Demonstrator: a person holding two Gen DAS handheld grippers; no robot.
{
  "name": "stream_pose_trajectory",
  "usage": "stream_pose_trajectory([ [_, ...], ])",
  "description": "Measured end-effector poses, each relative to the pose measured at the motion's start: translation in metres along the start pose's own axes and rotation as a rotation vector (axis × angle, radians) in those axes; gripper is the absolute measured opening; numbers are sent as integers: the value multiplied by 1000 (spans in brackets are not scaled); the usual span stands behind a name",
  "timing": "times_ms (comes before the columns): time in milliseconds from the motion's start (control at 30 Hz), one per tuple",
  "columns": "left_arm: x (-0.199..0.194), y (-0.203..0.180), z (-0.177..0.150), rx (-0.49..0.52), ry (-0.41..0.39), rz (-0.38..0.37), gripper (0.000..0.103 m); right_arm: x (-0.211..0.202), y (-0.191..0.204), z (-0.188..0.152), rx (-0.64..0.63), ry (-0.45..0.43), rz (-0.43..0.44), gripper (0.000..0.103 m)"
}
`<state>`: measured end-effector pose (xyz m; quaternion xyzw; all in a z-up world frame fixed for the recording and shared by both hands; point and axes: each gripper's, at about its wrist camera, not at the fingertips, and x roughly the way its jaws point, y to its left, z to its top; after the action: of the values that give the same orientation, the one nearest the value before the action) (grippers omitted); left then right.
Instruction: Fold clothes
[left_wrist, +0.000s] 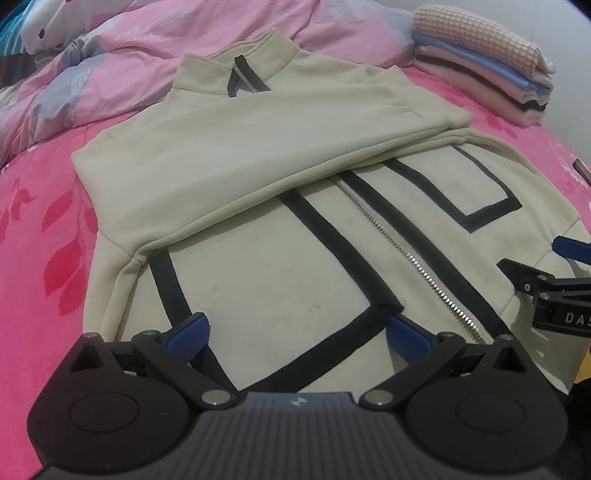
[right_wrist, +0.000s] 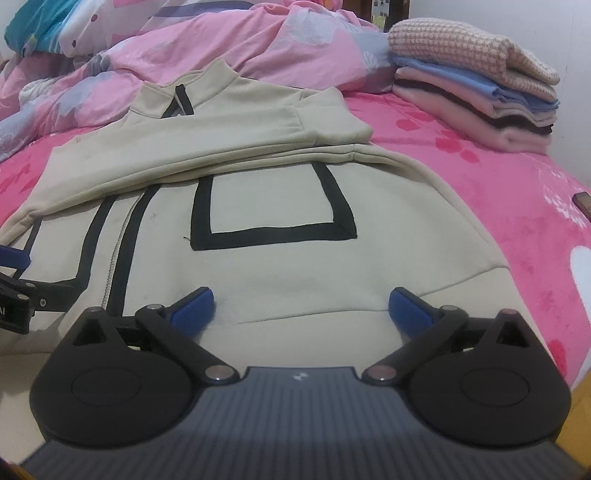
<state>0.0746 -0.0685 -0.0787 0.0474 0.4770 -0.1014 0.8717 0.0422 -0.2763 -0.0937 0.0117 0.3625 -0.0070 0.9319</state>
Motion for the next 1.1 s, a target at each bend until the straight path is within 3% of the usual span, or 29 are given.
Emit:
stream_pose_trajectory([
  [1100,3,2,2,5,14,-2,103,-1,1,-1,-13,-1,-13,102],
])
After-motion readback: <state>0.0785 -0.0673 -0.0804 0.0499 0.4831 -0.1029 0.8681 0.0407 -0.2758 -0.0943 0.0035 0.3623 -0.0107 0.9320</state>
